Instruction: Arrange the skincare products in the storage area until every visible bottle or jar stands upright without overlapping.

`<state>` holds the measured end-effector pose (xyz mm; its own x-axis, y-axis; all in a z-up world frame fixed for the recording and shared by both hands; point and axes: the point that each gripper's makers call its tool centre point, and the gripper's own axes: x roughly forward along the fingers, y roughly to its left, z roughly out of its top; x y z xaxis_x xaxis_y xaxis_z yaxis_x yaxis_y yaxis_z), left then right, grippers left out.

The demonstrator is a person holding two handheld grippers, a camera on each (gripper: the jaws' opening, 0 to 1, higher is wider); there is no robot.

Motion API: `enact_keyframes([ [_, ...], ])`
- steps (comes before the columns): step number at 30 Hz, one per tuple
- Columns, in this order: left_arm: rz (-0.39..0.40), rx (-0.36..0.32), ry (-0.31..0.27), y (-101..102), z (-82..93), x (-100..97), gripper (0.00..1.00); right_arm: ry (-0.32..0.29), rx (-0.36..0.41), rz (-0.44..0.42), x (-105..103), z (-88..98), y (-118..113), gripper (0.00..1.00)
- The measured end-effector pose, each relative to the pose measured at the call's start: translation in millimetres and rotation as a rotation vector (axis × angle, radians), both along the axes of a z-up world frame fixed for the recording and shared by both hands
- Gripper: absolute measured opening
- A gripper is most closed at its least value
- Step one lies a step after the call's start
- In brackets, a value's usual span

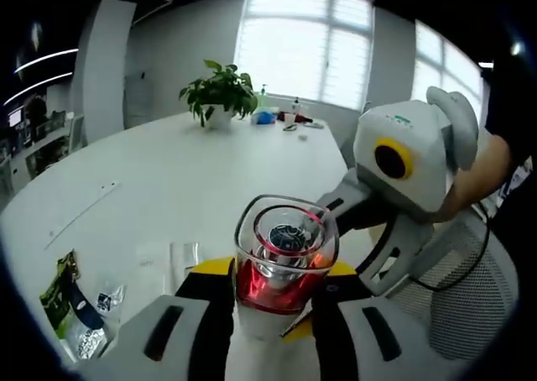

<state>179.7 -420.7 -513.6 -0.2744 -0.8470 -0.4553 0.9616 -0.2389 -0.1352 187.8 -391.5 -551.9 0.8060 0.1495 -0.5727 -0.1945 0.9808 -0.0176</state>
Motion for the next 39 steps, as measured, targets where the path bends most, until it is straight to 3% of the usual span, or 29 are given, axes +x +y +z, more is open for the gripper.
enact_keyframes([
  [3,0.011,0.011,-0.007,2.5,-0.4,1.5,0.34,0.002,0.024,-0.019,-0.4,0.2,-0.2,0.35],
  [6,0.019,0.013,0.002,6.4,1.3,3.2,0.38,0.009,0.001,-0.024,-2.4,0.6,-3.3,0.33],
  [12,0.058,0.01,0.028,19.5,6.0,6.2,0.45,-0.012,0.045,-0.045,-7.0,8.9,-0.1,0.42],
  [19,0.101,0.02,0.03,43.2,7.0,10.7,0.54,0.005,0.051,-0.061,-18.0,11.3,7.6,0.47],
  [24,0.137,0.021,0.033,62.1,8.0,11.4,0.67,0.019,0.055,-0.066,-28.3,11.7,15.7,0.55],
  [39,0.226,0.055,0.038,117.3,1.8,3.0,0.77,0.048,0.076,-0.077,-56.2,6.6,35.9,0.74],
])
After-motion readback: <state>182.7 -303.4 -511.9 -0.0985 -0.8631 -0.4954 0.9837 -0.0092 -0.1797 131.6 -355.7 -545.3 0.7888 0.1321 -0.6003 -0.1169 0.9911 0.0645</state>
